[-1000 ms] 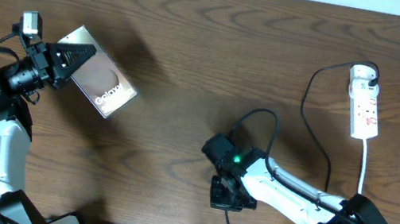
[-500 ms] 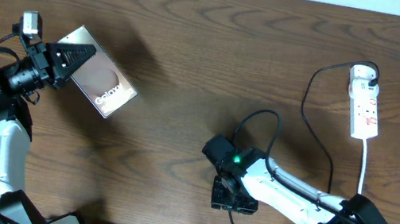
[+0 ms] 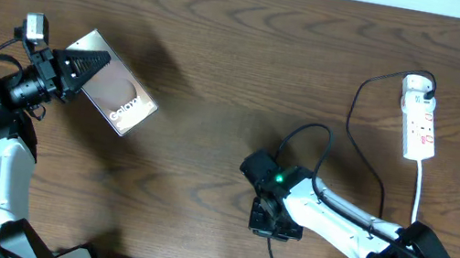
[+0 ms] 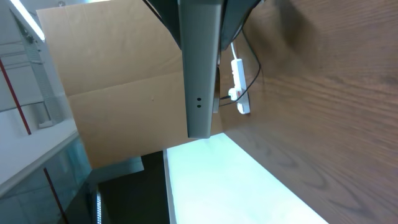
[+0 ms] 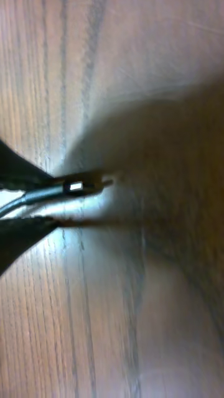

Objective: Plug charger to phone and switch on socket

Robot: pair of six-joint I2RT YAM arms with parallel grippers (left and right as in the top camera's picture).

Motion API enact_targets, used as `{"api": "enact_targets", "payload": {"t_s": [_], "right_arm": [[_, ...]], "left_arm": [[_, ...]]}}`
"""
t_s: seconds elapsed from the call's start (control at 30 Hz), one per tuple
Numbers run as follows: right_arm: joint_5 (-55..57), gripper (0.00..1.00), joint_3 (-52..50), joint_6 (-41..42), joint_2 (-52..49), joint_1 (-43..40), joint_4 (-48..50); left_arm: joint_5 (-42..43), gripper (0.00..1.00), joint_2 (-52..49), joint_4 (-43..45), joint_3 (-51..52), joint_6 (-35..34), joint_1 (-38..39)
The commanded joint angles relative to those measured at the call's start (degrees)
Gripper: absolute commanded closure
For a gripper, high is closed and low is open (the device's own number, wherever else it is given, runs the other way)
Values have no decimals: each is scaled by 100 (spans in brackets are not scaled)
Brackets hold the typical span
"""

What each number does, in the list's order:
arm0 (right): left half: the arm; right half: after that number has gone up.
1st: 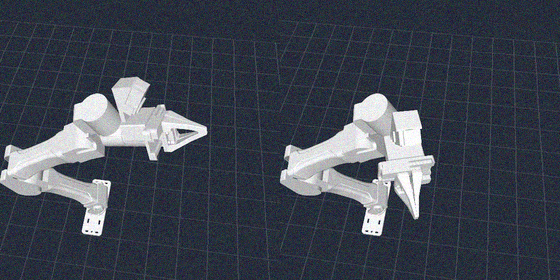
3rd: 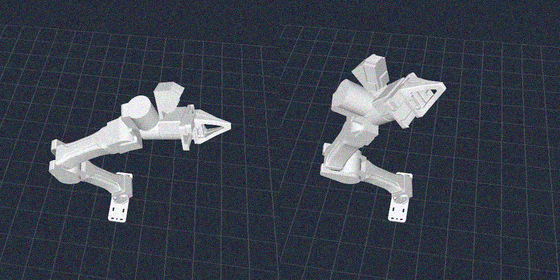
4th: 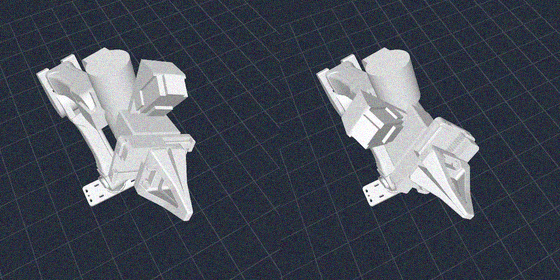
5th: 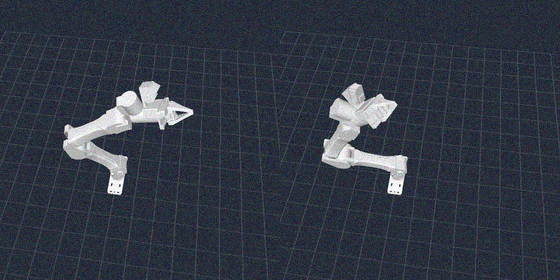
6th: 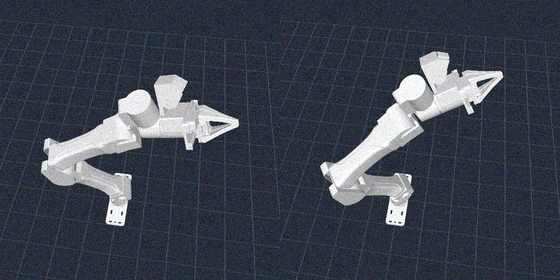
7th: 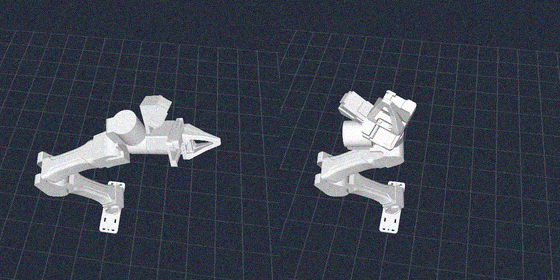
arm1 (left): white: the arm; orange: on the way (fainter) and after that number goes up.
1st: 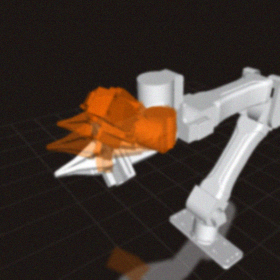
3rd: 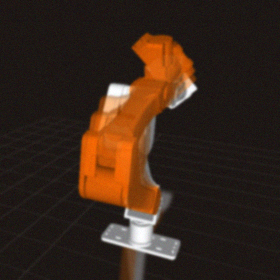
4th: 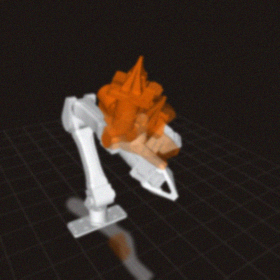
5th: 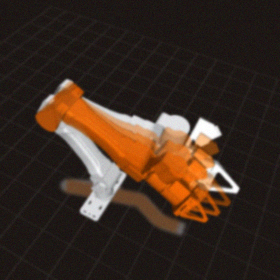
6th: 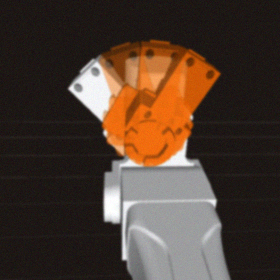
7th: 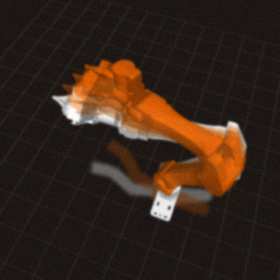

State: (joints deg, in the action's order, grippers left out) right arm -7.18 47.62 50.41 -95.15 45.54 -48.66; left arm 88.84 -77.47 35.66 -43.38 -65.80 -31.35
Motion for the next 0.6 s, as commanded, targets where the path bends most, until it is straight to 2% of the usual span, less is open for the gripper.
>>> {"api": "enact_targets", "payload": {"t_s": [0.0,0.37,0.57], "right_arm": [[317,93,-144,-52,-162,-46,153],[210,98,-146,-74,-162,-7,-2],[57,89,-168,-70,-162,227,-66]], "left_arm": [[131,93,37,44,-33,-44,-24],[131,93,37,46,-33,-44,-24],[131,93,37,44,-33,-44,-24]]}}
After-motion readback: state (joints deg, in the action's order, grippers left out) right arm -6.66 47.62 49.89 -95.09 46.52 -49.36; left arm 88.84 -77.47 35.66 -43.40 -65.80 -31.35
